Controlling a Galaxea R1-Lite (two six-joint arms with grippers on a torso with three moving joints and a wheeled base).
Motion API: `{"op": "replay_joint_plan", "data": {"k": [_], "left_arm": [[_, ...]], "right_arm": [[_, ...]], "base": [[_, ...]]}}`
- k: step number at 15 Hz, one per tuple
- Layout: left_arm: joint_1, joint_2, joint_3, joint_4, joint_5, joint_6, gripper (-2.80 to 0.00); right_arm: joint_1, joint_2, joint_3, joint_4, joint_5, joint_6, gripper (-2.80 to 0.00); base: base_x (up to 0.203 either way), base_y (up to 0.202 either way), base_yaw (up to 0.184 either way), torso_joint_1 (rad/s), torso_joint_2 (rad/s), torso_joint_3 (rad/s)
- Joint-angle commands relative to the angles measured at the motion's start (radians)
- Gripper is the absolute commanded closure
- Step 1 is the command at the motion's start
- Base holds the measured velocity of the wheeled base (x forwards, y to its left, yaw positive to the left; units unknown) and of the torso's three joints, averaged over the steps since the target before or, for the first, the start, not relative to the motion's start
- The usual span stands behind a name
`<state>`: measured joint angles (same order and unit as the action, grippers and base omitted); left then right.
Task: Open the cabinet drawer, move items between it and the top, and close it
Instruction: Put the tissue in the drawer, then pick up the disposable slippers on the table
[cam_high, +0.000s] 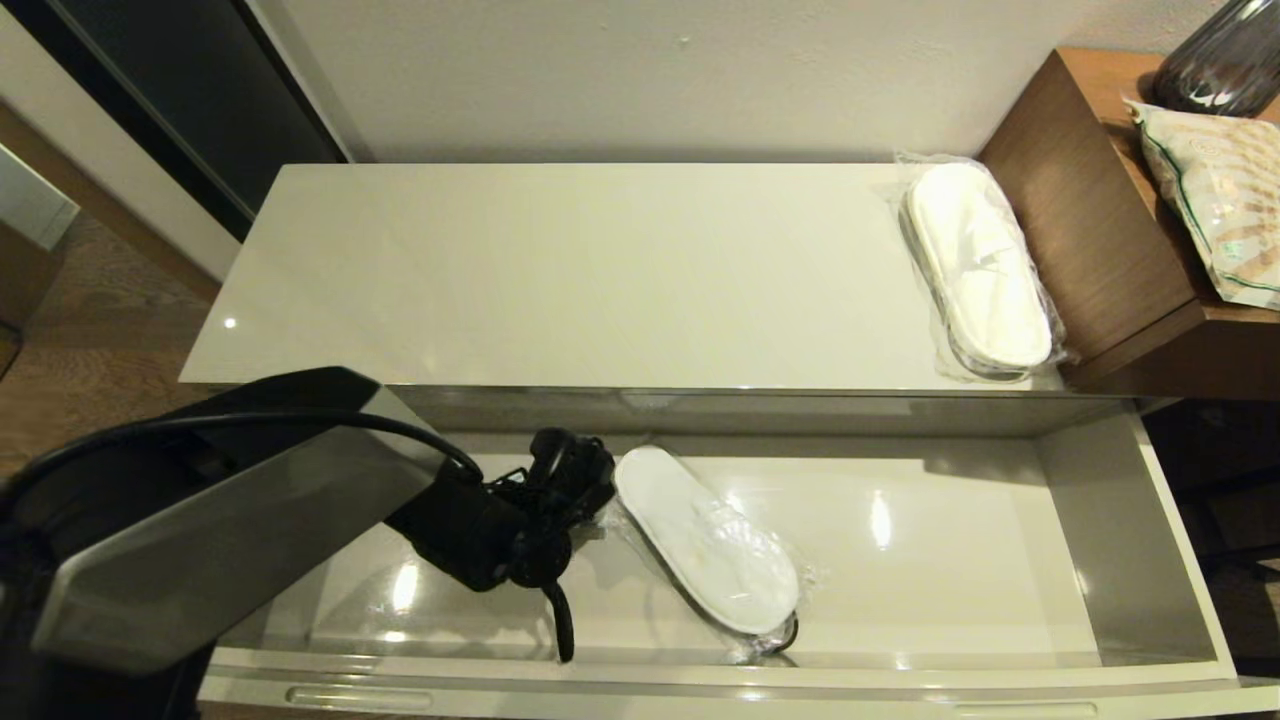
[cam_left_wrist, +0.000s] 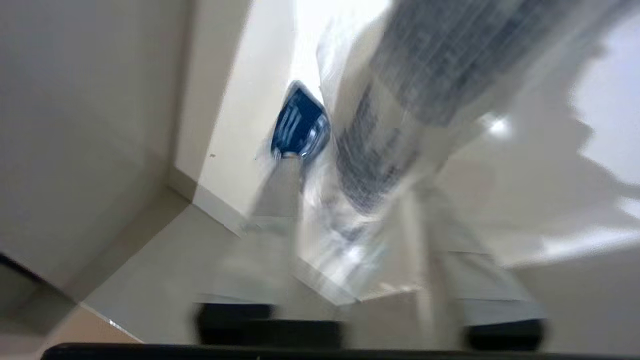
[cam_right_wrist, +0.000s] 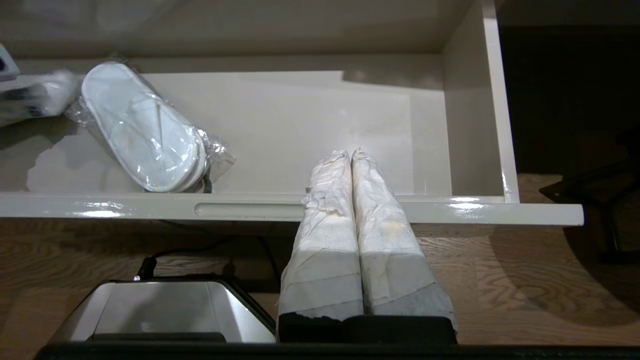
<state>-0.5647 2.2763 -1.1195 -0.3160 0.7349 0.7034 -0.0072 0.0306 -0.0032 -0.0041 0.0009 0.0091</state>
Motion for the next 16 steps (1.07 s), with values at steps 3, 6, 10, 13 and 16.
{"op": "replay_joint_plan", "data": {"k": [3, 6, 10, 13, 16], "left_arm": [[0.002, 0.023, 0.026, -0.081, 0.026, 0.007, -2.80], [-0.012, -0.097, 0.006, -0.071, 0.025, 0.005, -2.80], [-0.023, -0.392, -0.014, 0.118, 0.022, -0.007, -2.80], [-0.028, -0.669, -0.106, 0.601, 0.025, -0.083, 0.00], [-0.030, -0.893, -0.257, 1.163, 0.049, -0.237, 0.00]], "right_arm": [[0.000, 0.002, 0.000, -0.001, 0.001, 0.000, 0.00], [0.000, 0.002, 0.000, -0.001, 0.001, 0.000, 0.00], [0.000, 0.002, 0.000, -0.001, 0.001, 0.000, 0.00], [0.000, 0.000, 0.000, -0.001, 0.001, 0.000, 0.00], [0.000, 0.000, 0.000, -0.001, 0.001, 0.000, 0.00]], "base": [[0.000, 0.000, 0.000, 0.000, 0.00, 0.000], [0.000, 0.000, 0.000, 0.000, 0.00, 0.000], [0.000, 0.000, 0.000, 0.000, 0.00, 0.000], [0.000, 0.000, 0.000, 0.000, 0.00, 0.000], [0.000, 0.000, 0.000, 0.000, 0.00, 0.000]]}}
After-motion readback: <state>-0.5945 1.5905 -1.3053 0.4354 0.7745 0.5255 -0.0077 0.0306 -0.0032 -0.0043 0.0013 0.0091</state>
